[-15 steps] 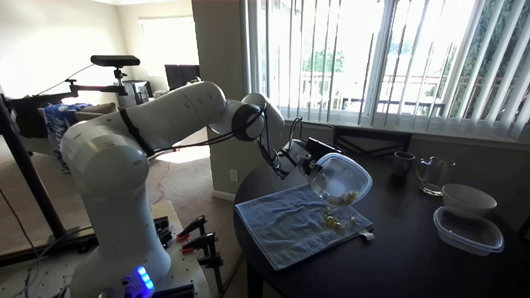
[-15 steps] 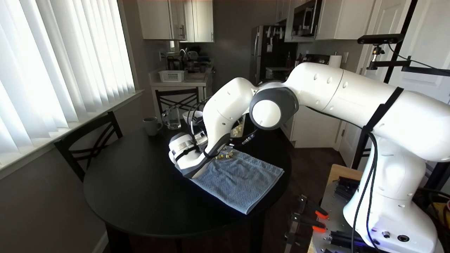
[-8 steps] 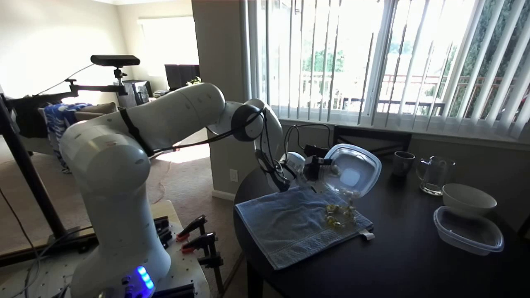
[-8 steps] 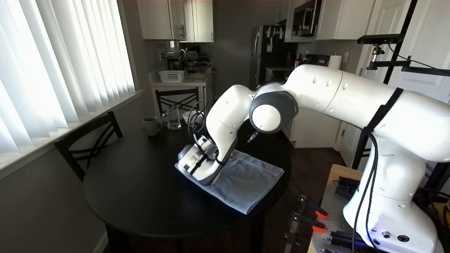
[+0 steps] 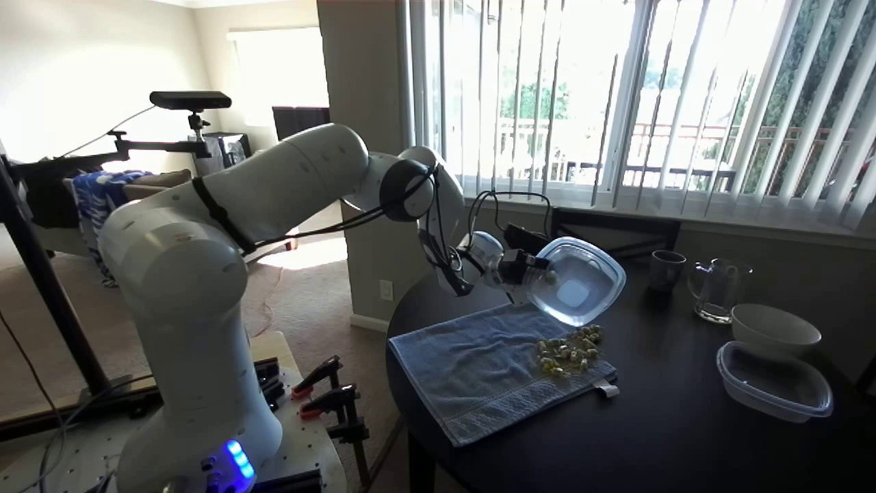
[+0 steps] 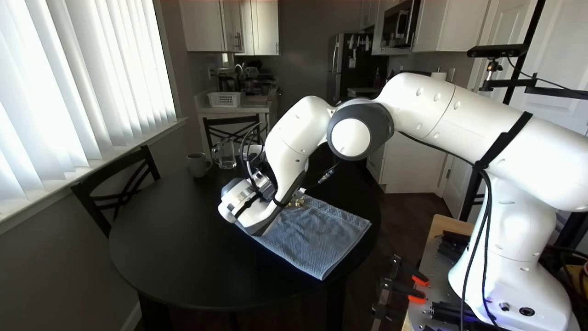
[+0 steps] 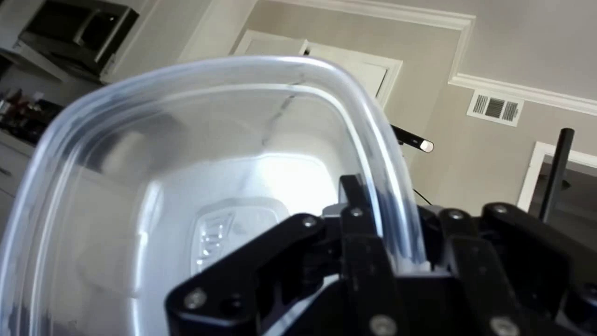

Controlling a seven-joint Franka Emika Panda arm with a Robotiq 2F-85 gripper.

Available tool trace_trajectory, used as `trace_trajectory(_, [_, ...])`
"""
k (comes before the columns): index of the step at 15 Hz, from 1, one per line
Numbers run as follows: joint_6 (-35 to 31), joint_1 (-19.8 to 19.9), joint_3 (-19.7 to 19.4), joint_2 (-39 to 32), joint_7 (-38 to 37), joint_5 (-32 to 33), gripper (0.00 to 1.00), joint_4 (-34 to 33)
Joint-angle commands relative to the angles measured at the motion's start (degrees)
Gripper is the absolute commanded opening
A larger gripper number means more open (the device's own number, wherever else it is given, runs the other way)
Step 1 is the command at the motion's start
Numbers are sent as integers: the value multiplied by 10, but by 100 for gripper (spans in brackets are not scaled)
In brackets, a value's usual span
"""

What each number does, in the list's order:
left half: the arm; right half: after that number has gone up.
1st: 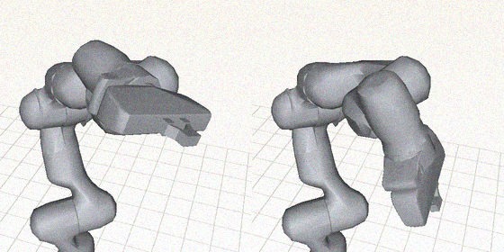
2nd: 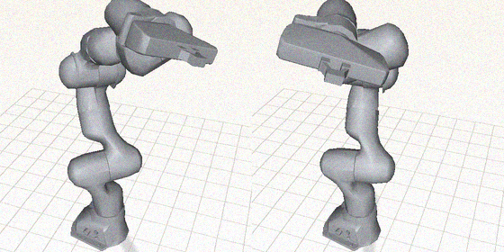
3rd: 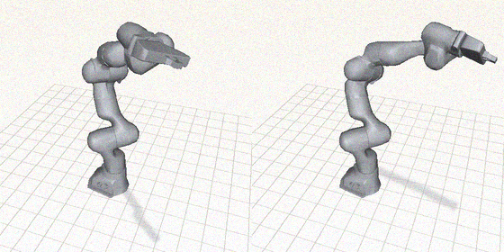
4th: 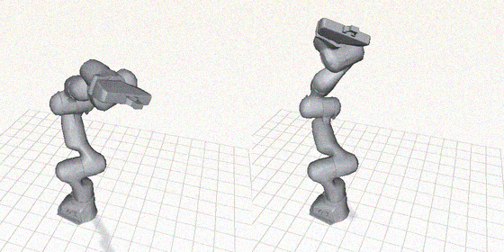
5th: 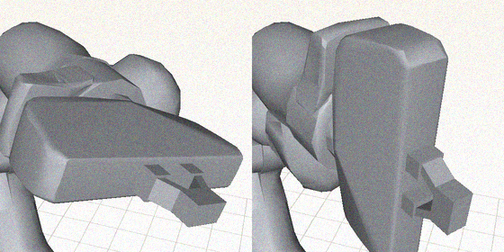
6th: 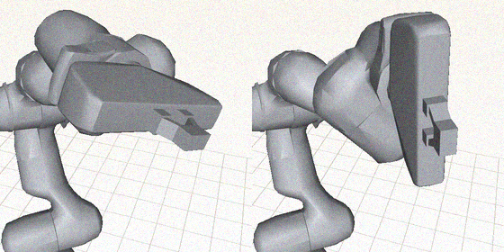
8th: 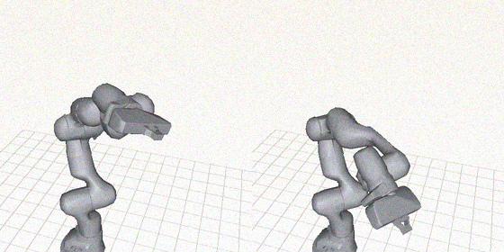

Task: Pick up the clear lunch box with candy and pour all the candy onto the blue towel

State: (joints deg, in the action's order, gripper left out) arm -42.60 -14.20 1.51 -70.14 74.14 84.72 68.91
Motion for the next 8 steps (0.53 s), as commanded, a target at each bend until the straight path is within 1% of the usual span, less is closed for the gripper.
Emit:
trace_trajectory(1, [21,21,18,13,26,-60,5,-48])
trace_trajectory(4, [37,33,24,10,30,-116,5,-93])
trace_trajectory(8, [49,49,33,-1,-1,-213,5,-160])
